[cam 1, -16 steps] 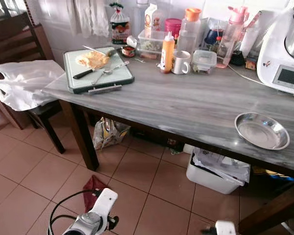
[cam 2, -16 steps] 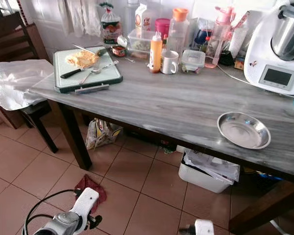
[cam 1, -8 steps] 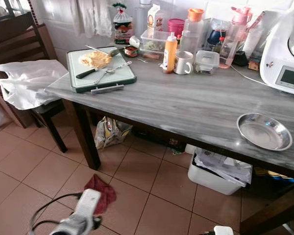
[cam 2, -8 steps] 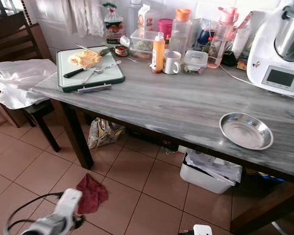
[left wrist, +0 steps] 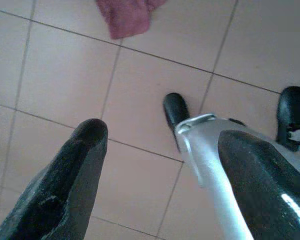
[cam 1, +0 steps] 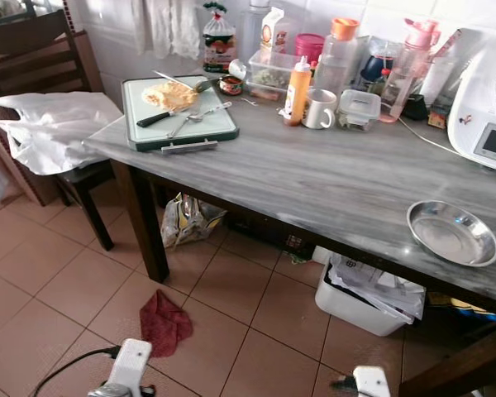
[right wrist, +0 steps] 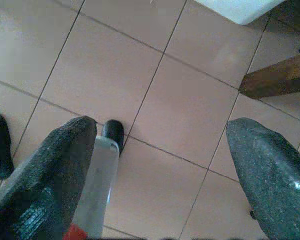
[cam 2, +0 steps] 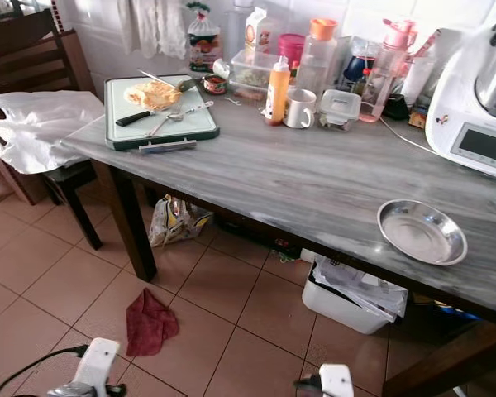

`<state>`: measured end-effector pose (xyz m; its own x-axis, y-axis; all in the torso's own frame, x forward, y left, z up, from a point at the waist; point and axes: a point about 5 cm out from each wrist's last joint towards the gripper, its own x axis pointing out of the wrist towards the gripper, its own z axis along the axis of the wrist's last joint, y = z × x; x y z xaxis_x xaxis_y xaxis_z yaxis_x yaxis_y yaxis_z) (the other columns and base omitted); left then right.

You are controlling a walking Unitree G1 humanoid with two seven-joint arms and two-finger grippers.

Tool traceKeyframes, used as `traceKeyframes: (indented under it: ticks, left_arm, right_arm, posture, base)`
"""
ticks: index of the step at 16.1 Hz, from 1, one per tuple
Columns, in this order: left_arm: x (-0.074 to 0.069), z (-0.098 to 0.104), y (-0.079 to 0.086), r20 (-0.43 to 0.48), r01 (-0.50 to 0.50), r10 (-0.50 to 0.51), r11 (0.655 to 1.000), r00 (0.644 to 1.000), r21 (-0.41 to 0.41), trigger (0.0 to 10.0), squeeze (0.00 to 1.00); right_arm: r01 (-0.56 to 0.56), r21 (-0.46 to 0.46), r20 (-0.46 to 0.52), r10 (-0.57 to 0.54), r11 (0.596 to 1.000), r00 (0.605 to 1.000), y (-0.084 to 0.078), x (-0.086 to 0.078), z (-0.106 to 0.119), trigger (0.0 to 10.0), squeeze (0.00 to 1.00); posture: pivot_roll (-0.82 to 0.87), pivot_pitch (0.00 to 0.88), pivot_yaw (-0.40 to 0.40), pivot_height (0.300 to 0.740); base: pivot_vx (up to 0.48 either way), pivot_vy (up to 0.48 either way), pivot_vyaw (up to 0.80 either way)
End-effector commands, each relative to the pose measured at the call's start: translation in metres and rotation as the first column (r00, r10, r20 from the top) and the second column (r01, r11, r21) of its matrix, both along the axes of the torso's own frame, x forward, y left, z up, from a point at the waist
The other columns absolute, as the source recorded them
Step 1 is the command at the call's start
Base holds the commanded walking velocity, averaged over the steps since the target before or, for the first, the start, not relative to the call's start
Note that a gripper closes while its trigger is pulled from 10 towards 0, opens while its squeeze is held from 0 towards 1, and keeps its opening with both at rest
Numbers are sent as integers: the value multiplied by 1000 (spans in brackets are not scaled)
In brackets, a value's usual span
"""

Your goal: Setting the table

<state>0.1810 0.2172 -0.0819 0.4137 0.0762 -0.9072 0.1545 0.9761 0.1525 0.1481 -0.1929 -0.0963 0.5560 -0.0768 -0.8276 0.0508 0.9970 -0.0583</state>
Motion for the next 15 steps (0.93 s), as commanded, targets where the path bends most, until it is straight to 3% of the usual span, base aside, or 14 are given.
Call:
traceKeyframes:
  ticks: [1,4,10,15]
  left_arm:
    - [6,3,-1,8,5,-5,1000,1000,-1,10000,0]
    - [10,4,-6,14,50,-50,999,999,7,10000,0]
    - [0,0,1,-14,102,-102,995,995,17,10000,0]
    - [-2,0,1,-14,127,-127,992,992,17,10000,0]
  right_arm:
    - [17,-10,-13,-17,1000,1000,-6,-1,0,10000,0]
    - [-29,-19,-17,29,999,999,-5,3,1,10000,0]
    - [-45,4,-38,45,999,998,6,-4,-3,10000,0]
    - [-58,-2,-65,58,998,996,5,-11,-5,10000,0]
  posture:
    - [157,11,-87,740]
    - [162,12,-89,740]
    - [144,12,-77,740]
    - [138,11,-74,740]
  base:
    - [0,0,0]
    - [0,0,0]
    - [0,0,0]
    - [0,0,-800]
